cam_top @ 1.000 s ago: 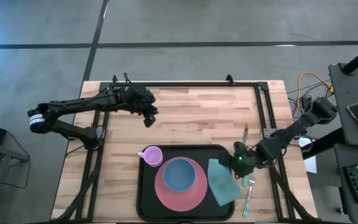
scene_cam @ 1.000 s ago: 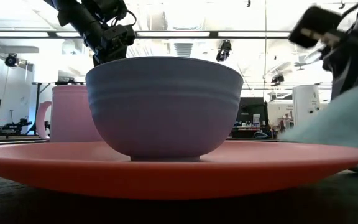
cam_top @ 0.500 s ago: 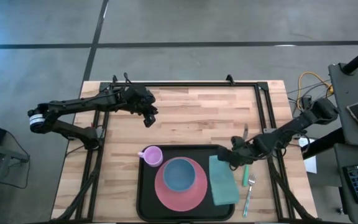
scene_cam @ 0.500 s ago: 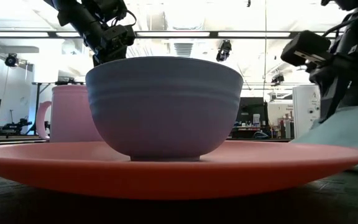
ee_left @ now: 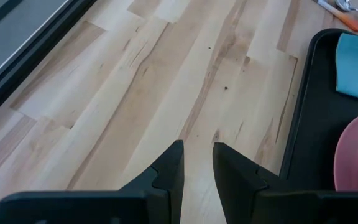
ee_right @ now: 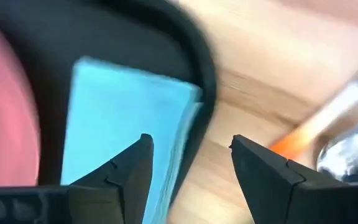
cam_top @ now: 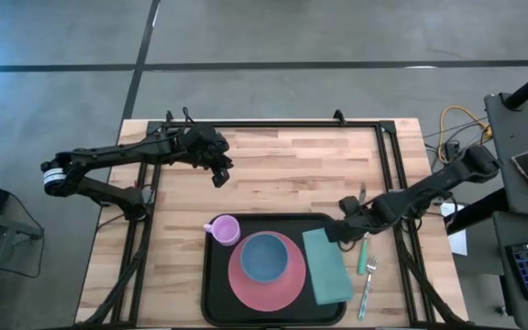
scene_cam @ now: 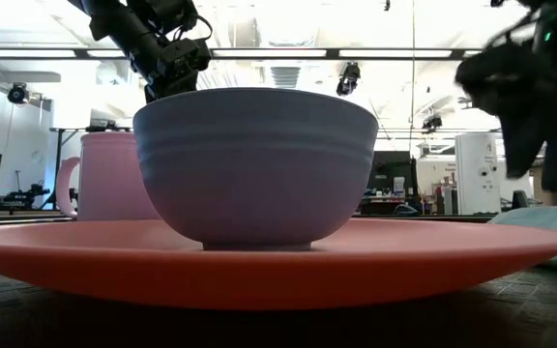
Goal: Set up tray
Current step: Put the light blue napkin on the black serving tray
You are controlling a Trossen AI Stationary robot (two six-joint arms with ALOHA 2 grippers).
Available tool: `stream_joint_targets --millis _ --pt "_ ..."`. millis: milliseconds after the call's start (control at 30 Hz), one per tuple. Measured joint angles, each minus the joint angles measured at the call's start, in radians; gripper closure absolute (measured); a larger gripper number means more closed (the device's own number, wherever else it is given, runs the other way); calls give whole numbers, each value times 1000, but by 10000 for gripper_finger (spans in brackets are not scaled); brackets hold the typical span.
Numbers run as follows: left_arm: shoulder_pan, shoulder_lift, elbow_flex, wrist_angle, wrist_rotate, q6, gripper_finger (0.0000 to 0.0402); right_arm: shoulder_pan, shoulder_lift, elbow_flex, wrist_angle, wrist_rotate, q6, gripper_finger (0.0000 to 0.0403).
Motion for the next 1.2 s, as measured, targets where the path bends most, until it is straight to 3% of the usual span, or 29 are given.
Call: stream_joint_targets --millis 100,267,467,600,800,1000,1200 --pt "0 0 0 0 0 0 335 12 0 55 40 -24 -283 200" --pt "0 0 0 2 0 0 335 38 37 80 179 -218 -750 200" --pt "0 0 0 9 -1 0 335 70 161 81 213 -391 -873 201" --pt "0 0 0 17 -1 0 335 99 262 114 297 -422 -970 210" --pt "0 0 0 12 -1 0 335 132 435 207 298 -419 -1099 226" --pt "0 0 0 0 0 22 335 144 552 283 294 -421 -1099 234" --pt "0 0 0 -57 0 26 335 147 575 330 359 -245 -1148 235"
